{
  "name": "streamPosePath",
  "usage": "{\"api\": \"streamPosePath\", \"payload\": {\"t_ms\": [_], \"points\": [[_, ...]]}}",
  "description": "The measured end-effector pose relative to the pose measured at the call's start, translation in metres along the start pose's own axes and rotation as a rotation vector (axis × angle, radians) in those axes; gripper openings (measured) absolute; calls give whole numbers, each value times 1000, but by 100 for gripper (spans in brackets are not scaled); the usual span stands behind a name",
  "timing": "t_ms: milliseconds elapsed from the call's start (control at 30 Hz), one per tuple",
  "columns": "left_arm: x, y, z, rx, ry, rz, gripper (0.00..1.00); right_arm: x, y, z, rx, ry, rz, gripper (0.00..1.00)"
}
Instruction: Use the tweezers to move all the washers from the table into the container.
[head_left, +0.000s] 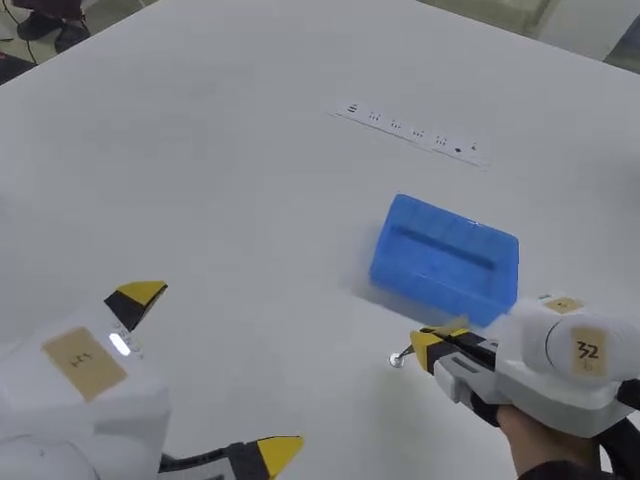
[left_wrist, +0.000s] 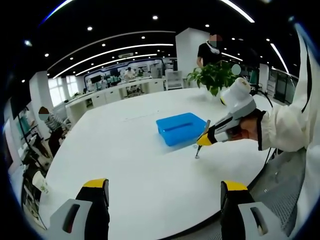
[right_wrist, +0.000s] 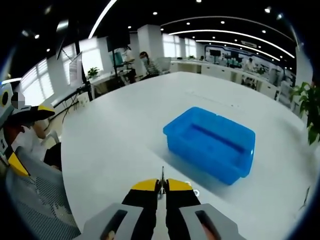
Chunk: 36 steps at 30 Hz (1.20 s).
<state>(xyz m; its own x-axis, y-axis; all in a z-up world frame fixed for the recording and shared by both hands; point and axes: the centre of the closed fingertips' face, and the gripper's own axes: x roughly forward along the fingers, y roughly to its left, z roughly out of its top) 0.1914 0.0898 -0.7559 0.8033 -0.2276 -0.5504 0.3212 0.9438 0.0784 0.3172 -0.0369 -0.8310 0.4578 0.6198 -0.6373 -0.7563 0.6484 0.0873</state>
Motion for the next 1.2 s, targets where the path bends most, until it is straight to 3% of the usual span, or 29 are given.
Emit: {"api": "streamPosePath", "payload": {"t_ms": [600, 1200], "points": [[15, -1, 0, -8, 18, -24, 94, -7, 2, -5, 73, -4, 9, 4], [17, 5, 4, -4, 2, -17, 94, -2, 5, -4, 62, -2, -17, 4]]}}
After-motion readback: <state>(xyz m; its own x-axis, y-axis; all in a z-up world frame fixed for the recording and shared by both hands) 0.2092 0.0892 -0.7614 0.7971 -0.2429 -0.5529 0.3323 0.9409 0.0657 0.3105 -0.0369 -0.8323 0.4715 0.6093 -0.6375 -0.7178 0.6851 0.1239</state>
